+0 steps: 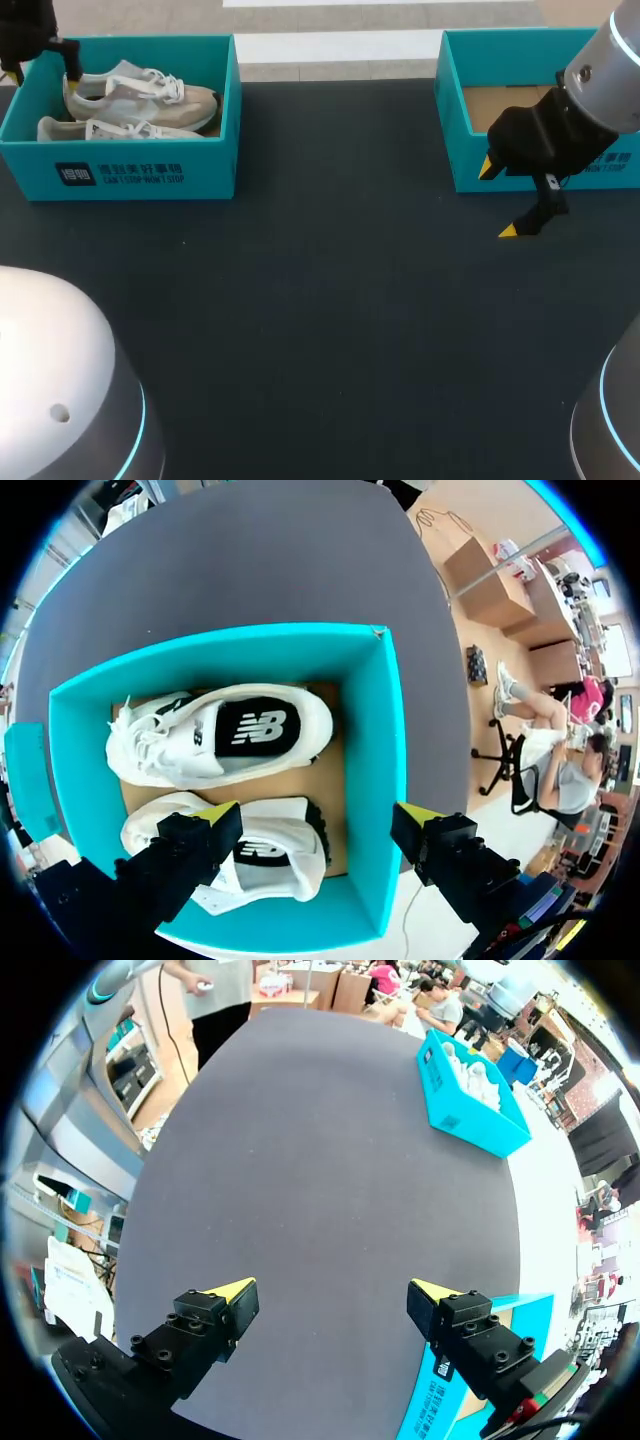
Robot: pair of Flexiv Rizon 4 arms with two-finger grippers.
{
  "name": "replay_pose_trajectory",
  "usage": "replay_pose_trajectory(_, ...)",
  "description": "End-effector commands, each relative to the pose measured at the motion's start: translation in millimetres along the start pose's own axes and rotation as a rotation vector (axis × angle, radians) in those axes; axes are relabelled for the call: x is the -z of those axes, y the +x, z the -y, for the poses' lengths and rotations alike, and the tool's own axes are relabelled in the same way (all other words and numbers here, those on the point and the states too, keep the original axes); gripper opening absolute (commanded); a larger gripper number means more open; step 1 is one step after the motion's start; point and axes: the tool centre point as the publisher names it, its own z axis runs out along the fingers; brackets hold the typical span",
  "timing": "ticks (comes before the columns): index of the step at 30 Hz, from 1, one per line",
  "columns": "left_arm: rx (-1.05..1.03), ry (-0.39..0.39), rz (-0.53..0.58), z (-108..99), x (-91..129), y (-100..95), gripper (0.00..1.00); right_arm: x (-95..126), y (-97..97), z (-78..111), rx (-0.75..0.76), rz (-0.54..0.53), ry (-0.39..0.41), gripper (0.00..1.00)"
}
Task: Take the shoe out of the shoebox, open the shoe tongue, remove and reinsert the insole, then place the shoe into the shoebox
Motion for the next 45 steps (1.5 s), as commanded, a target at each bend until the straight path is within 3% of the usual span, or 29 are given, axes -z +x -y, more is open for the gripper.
replay_pose_trajectory(1,-0.006,-0.009,0.022,21,2,5.7,1.00,-1,-0.9,-0.6,0.000,-0.001,0.003,1.00)
replay_pose_trajectory(8,-0.006,0.009,0.031,41,-7,1.6,0.98,-1,-0.9,-0.6,0.000,-0.001,0.003,1.00)
replay_pose_trajectory(9,-0.009,0.019,0.038,43,-9,1.3,0.93,-1,-0.9,-0.6,0.000,-0.001,0.003,1.00)
replay_pose_trajectory(10,-0.015,0.023,0.038,45,-11,0.6,0.82,-1,-0.9,-0.6,0.000,-0.001,0.003,1.00)
replay_pose_trajectory(12,-0.013,0.024,0.042,48,-14,-0.7,0.71,-1,-0.9,-0.6,0.000,-0.001,0.003,1.00)
replay_pose_trajectory(18,-0.040,0.030,0.058,51,-25,-5.5,0.61,-1,-0.9,-0.6,0.000,-0.001,0.003,1.00)
replay_pose_trajectory(24,-0.048,0.015,0.062,52,-36,-5.7,0.58,-1,-0.9,-0.6,0.000,-0.001,0.003,1.00)
replay_pose_trajectory(27,-0.034,0.017,0.066,51,-42,-3.4,0.49,-1,-0.9,-0.6,0.000,-0.001,0.003,1.00)
replay_pose_trajectory(45,-0.011,0.009,0.067,52,-76,-1.8,0.48,-1,-0.9,-0.6,0.000,-0.001,0.003,1.00)
